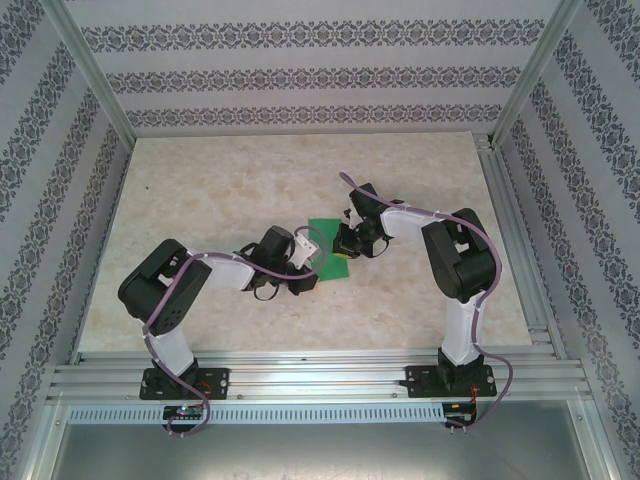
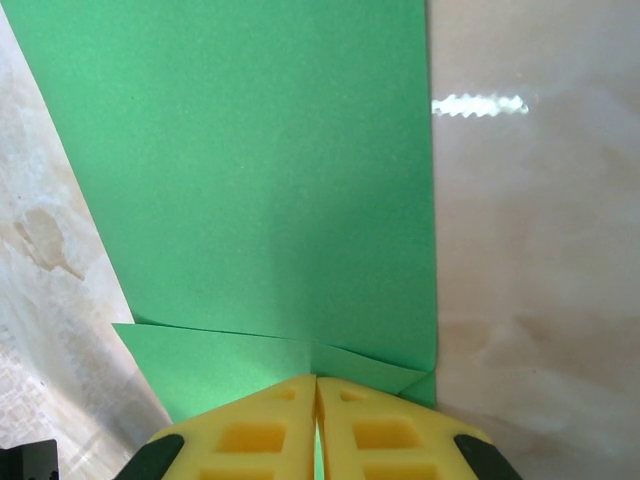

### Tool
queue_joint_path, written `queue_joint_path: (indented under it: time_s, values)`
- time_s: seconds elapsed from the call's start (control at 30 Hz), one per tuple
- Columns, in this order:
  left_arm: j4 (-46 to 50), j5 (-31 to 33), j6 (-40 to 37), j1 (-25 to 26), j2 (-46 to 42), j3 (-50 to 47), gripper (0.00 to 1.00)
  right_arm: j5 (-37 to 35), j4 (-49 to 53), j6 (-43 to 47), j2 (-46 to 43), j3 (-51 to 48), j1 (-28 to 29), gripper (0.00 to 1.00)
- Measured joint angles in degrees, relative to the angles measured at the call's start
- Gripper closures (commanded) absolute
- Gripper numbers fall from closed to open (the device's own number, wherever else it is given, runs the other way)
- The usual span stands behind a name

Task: Fold a paper plane with a square sheet of paper (fold left side to right side)
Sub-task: Fold the triangle a second time at the center of the table.

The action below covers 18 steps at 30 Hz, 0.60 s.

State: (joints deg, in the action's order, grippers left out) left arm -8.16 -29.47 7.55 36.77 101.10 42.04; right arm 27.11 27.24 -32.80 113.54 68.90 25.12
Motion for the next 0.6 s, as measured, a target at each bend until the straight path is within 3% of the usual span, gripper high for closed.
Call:
queue_joint_path:
  time_s: [0.4, 0.6]
  values:
    - [3.6, -0.6, 4.6, -1.2, -7.8, -5.9, 1.0, 0.0, 0.3, 0.4, 0.0, 0.3, 0.0, 0.9]
    - [4.1, -4.3, 6.5, -3.7, -7.9, 0.3, 1.0, -0.1, 0.9, 0.9, 0.2, 0.7, 0.0, 0.9]
